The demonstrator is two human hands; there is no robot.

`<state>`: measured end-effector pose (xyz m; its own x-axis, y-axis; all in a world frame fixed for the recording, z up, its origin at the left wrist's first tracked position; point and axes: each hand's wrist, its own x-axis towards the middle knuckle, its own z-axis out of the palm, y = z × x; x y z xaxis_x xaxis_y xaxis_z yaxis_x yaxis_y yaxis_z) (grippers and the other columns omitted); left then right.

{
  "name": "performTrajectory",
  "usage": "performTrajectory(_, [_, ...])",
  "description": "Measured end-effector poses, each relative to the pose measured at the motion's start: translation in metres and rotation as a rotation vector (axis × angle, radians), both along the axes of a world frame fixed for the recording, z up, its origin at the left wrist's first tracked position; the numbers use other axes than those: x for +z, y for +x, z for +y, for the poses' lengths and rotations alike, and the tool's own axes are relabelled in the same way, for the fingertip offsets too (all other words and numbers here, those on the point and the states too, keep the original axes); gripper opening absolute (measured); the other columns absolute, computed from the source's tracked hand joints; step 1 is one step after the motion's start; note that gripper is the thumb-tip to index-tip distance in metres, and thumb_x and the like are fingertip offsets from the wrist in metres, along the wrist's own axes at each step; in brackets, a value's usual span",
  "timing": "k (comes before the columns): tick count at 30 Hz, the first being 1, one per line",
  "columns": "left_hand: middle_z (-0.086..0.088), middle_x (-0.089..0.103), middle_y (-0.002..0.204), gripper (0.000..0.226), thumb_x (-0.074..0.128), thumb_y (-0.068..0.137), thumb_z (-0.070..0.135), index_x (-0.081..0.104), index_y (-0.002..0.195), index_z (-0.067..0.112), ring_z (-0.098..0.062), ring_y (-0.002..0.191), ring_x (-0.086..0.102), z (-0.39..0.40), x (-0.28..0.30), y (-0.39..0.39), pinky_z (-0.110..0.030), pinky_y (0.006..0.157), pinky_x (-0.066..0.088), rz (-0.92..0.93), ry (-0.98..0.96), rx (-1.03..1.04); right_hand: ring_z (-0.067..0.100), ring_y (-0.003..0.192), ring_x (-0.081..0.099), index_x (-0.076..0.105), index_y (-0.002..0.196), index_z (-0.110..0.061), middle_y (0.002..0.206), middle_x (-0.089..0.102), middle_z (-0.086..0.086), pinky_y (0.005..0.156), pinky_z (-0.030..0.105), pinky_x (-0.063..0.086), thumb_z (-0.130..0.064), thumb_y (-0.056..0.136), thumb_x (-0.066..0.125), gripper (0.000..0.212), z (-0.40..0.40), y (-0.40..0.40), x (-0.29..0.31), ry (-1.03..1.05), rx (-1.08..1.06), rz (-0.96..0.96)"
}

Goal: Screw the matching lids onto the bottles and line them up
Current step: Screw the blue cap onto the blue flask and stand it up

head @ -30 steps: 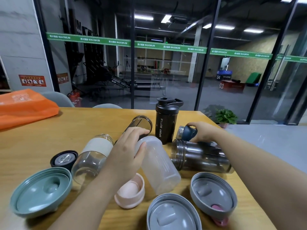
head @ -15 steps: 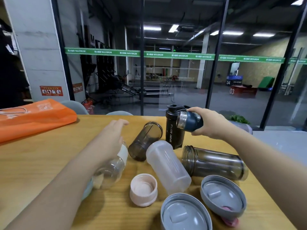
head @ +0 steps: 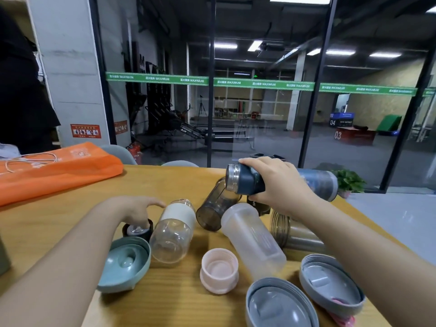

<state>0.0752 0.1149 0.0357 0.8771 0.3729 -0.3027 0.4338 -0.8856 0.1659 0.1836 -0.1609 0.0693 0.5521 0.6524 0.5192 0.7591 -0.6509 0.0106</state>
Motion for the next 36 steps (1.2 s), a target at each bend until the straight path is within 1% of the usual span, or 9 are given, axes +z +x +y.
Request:
performTrajectory(2, [-0.003,0.028,0.152,0.069,0.055,0.089,0.009,0.026,0.144,0.039,-0.025,0.122,0.042,0.001,-0.002,0.002,-0.021,0.067,0.040,0.051,-0.028,0.024,0.020,0.121,0.043,0.032,0.140,-0.037,0.134,0.049,-0.007,0.103,0.041,0.032,-0.037,0.079,0.069,0.071,0.006,-0.004,-0.002,0.002,0.015,-0.001])
performTrajectory(5, [-0.008,0.030,0.150,0.073,0.064,0.085,0.015,0.027,0.145,0.036,-0.030,0.131,0.039,0.007,-0.011,0.006,-0.030,0.085,0.042,0.090,-0.063,0.067,0.019,0.120,0.043,0.032,0.140,-0.038,0.134,0.049,-0.008,0.103,0.041,0.031,-0.035,0.078,0.069,0.072,0.012,-0.008,-0.005,0.009,0.037,0.006])
performTrajectory(8, [-0.009,0.048,0.124,0.070,0.070,0.078,0.015,0.039,0.138,0.032,-0.031,0.122,0.050,0.018,-0.024,0.010,-0.038,0.095,0.048,0.087,-0.126,0.122,0.019,0.121,0.042,0.031,0.141,-0.038,0.135,0.047,-0.008,0.104,0.041,0.031,-0.033,0.078,0.070,0.074,0.014,-0.009,-0.006,0.000,0.047,0.016])
performTrajectory(13, [-0.010,0.056,0.114,0.050,0.069,0.070,0.018,0.057,0.118,0.026,-0.032,0.102,0.060,0.027,-0.029,0.012,-0.040,0.079,0.057,-0.008,-0.109,0.176,0.018,0.121,0.042,0.030,0.141,-0.038,0.135,0.047,-0.008,0.105,0.041,0.031,-0.033,0.078,0.071,0.075,0.014,-0.011,-0.005,-0.015,0.058,0.018])
performTrajectory(16, [-0.009,0.054,0.111,0.042,0.065,0.075,0.019,0.056,0.116,0.023,-0.029,0.095,0.056,0.024,-0.022,0.013,-0.031,0.066,0.051,-0.153,-0.032,0.197,0.018,0.120,0.043,0.031,0.141,-0.038,0.134,0.047,-0.008,0.104,0.040,0.031,-0.033,0.077,0.071,0.076,0.013,-0.011,-0.006,-0.014,0.067,0.018])
performTrajectory(24, [-0.012,0.046,0.120,0.056,0.061,0.076,0.024,0.048,0.129,0.034,-0.036,0.100,0.052,0.006,0.006,0.029,-0.042,0.082,0.052,-0.746,-0.001,0.173,0.018,0.120,0.043,0.031,0.142,-0.038,0.135,0.047,-0.008,0.102,0.038,0.030,-0.033,0.077,0.072,0.077,0.011,-0.013,-0.008,-0.004,0.079,0.014])
performTrajectory(29, [-0.009,0.045,0.124,0.026,0.051,0.090,0.024,0.059,0.113,0.034,-0.026,0.097,0.057,-0.052,0.023,0.021,-0.040,0.071,0.059,-1.271,-0.897,0.222,0.016,0.124,0.040,0.032,0.142,-0.038,0.136,0.046,-0.010,0.105,0.036,0.026,-0.034,0.076,0.074,0.079,0.002,-0.011,-0.009,0.006,0.071,0.030])
performTrajectory(32, [-0.004,0.046,0.116,0.012,0.045,0.098,0.025,0.056,0.099,0.031,-0.026,0.103,0.054,-0.093,0.024,0.010,-0.046,0.077,0.057,-1.310,-1.440,0.292,0.016,0.123,0.042,0.035,0.140,-0.040,0.134,0.048,-0.011,0.103,0.037,0.028,-0.032,0.073,0.076,0.079,-0.009,-0.008,-0.012,0.021,0.073,0.061])
performTrajectory(36, [-0.008,0.053,0.113,0.013,0.049,0.096,0.028,0.050,0.107,0.022,-0.028,0.102,0.058,-0.123,0.007,0.010,-0.053,0.088,0.051,-1.242,-1.654,0.327,0.016,0.123,0.043,0.038,0.138,-0.041,0.134,0.050,-0.013,0.103,0.037,0.028,-0.030,0.070,0.079,0.080,-0.027,-0.005,-0.018,0.089,0.079,0.070])
